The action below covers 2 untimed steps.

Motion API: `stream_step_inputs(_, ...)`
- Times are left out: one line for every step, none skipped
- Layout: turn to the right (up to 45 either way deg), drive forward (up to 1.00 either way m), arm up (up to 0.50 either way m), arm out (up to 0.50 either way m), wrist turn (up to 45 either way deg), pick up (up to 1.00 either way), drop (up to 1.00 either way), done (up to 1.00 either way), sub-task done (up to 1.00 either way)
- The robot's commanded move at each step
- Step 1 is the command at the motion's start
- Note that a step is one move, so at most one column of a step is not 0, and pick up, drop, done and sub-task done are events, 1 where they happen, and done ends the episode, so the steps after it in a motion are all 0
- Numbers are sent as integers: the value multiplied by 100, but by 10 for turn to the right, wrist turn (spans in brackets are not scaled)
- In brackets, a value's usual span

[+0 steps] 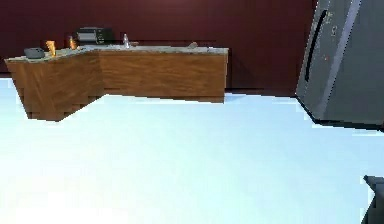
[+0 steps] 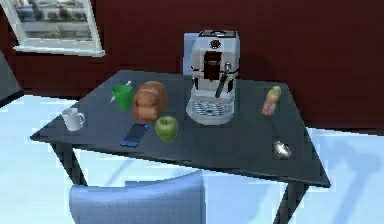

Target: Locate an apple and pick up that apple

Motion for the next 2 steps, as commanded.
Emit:
stream_step_inputs(120, 0, 0, 0, 0, 0, 0, 0, 0)
stream_step_inputs(0, 40, 0, 0, 0, 0, 0, 0, 0)
